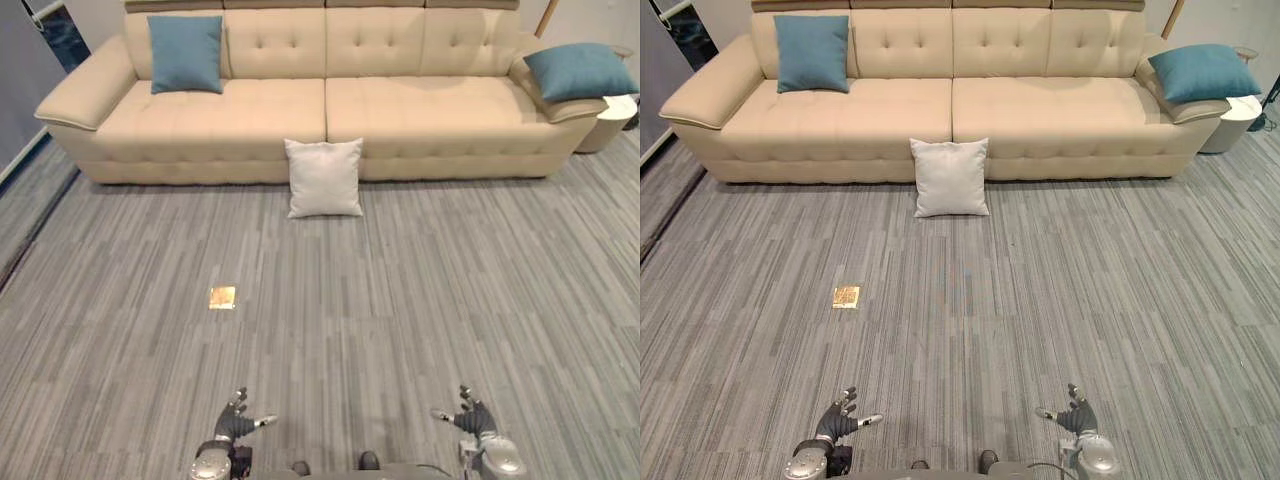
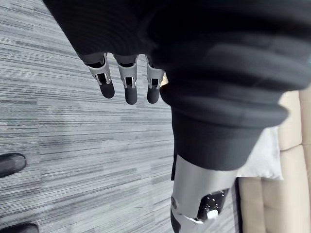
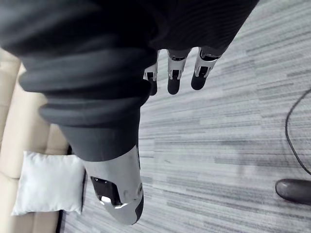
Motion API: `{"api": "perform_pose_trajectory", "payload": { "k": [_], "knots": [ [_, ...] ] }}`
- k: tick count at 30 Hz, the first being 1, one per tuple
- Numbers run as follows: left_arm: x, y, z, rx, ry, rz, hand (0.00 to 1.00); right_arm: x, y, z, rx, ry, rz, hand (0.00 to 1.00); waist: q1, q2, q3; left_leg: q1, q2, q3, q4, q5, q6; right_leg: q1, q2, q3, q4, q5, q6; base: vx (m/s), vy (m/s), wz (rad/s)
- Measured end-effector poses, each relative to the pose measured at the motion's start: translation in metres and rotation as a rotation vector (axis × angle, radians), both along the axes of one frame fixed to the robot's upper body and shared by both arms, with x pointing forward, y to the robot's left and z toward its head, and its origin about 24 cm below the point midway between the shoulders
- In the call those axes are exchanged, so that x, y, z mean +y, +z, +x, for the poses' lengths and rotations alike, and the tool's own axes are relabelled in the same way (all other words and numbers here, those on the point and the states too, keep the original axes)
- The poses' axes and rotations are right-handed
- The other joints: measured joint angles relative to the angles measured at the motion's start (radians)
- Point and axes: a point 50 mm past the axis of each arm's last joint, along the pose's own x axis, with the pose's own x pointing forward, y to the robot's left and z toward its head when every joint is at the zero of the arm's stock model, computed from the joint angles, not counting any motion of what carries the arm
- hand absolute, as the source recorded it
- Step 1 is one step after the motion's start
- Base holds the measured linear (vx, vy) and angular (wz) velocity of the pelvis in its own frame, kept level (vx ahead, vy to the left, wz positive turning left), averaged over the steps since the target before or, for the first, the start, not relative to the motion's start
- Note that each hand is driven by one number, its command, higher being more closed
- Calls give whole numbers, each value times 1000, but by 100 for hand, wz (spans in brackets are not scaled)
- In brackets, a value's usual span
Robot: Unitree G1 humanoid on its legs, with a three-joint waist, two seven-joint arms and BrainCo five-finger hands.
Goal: Pick up cushions and gather them together orderly.
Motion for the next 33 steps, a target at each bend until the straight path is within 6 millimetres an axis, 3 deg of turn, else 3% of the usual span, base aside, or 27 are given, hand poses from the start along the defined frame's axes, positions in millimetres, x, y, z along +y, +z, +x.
{"api": "perform_pose_trajectory", "payload": {
  "k": [4, 15, 19, 21, 23, 25, 27, 30, 31, 32, 33],
  "knots": [
    [4, 2, 1, -11, 6, 0, 0, 2, 3, 6, -18, 30, 2, 0, -16, 5, 2, 3, -2, 1, 1, -8, -13, 6, -4, -16, 0, -6, 10, 38, 1, 2],
    [9, -2, -5, 13, 50, -6, 0, 0, 8, 17, -49, 8, 18, 0, -17, 9, 6, -9, 0, 15, 34, -32, -42, 6, -10, -18, 3, -16, 25, 18, -7, 0],
    [10, -2, -5, 4, 113, -36, 0, 1, 12, 34, -86, -31, 52, 0, -13, 20, 15, -91, 11, 60, 113, -80, -4, -62, -9, -9, 28, -31, 37, -11, -15, -21],
    [7, -2, -3, -8, 146, -60, 0, 4, 12, 40, -102, -69, 82, 0, -8, 26, 25, -122, 15, 79, 154, -116, 18, -116, -10, 9, 103, -70, 29, 4, 15, -22],
    [5, -2, -3, -11, 159, -75, 0, 8, 11, 40, -105, -88, 110, 0, -1, 23, 30, -132, 15, 91, 191, -161, 38, -179, -19, 15, 242, -139, 46, 13, 40, -13],
    [5, 1, 0, -32, 171, -89, 0, 15, 7, 38, -103, -110, 149, 0, 3, 10, 53, -120, 7, 99, 224, -216, 59, -304, -51, -19, 541, -184, 73, 48, 78, -5],
    [7, 3, 2, -43, 160, -77, 0, 22, 4, 36, -95, -113, 173, 0, -11, -8, 86, -69, -8, 76, 227, -249, 75, -393, -100, -76, 744, -209, 56, 151, 56, 15],
    [8, 5, 6, -49, 158, -72, 0, 22, 6, 36, -103, -105, 170, 0, -14, 0, 105, -9, 18, 70, 219, -271, 65, -467, -110, -159, 657, -227, 45, 319, 9, 14],
    [7, 7, 13, -66, 152, -70, 0, 20, 8, 38, -114, -100, 163, 0, -22, 19, 125, 25, 41, 57, 194, -272, 60, -501, -95, -191, 572, -209, 38, 407, -47, 33],
    [7, 9, 17, -77, 151, -69, 0, 19, 8, 38, -114, -98, 159, 0, -25, 25, 128, 42, 54, 49, 176, -269, 55, -517, -83, -204, 511, -179, 34, 471, -78, 44],
    [8, 13, 25, -100, 146, -63, 0, 18, 9, 38, -111, -91, 151, 0, -33, 22, 133, 79, 71, 39, 138, -255, 29, -536, -60, -220, 365, -89, 32, 549, -129, 52]
  ]
}}
